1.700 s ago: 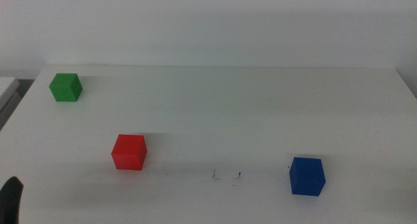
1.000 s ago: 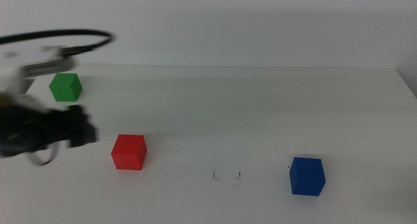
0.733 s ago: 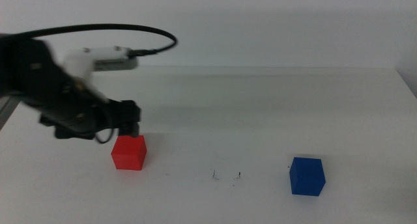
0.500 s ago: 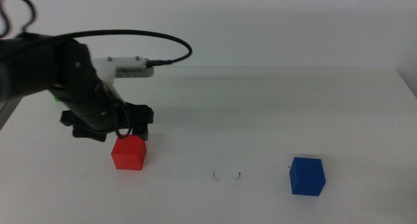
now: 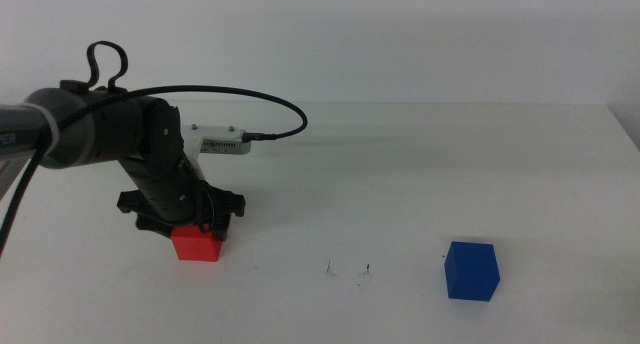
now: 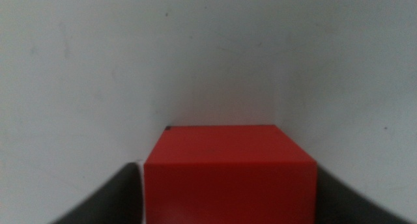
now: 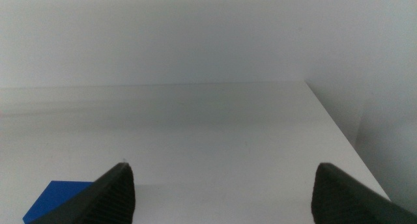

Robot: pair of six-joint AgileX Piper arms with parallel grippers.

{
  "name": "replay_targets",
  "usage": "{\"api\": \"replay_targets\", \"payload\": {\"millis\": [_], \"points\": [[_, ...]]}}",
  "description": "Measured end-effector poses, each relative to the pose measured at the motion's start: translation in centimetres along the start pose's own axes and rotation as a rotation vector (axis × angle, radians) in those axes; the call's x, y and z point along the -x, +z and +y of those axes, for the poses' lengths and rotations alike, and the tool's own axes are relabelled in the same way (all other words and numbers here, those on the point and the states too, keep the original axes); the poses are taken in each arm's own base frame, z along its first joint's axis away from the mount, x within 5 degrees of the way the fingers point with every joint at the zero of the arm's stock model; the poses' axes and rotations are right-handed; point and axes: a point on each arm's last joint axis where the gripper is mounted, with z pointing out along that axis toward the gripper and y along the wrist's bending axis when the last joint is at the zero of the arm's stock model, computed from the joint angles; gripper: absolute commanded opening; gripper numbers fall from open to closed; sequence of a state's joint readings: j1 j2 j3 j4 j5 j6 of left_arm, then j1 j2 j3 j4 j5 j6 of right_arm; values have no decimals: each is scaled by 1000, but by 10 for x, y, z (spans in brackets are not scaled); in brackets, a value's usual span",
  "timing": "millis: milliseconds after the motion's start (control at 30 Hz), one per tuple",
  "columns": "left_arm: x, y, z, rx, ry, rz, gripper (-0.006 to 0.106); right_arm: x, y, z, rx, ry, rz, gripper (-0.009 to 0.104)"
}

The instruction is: Stack red cubes first, then green, then blue cubes in a specific spot.

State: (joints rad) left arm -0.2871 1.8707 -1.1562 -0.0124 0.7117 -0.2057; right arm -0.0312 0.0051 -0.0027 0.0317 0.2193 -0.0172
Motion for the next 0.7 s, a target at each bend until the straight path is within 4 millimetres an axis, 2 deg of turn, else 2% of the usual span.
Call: {"api": "replay_targets", "payload": {"millis": [133, 200, 267, 300, 333, 367, 500, 600, 700], "points": [[-1, -3, -3, -1, 15, 1, 25, 0, 0, 0, 0, 0, 0, 87], [-3, -12, -14, -5, 28, -11, 10, 0, 0, 0, 0, 0, 0, 87], [-6, -25, -34, -5, 30, -9, 0, 0, 0, 0, 0, 0, 0, 87], [-6, -33, -49, -3, 32, -10, -2, 0, 0, 0, 0, 0, 0, 87], [-7, -47, -78, -5, 26, -13, -2, 0, 0, 0, 0, 0, 0, 87], [-8, -53, -95, -12, 22, -14, -2, 0, 0, 0, 0, 0, 0, 87], [-8, -59, -152, -63, 30, -42, -2, 0, 0, 0, 0, 0, 0, 87], [-2, -48, -176, -78, 6, -38, -2, 0, 0, 0, 0, 0, 0, 87], [2, -32, -185, -78, -25, 1, -2, 0, 0, 0, 0, 0, 0, 87]]}}
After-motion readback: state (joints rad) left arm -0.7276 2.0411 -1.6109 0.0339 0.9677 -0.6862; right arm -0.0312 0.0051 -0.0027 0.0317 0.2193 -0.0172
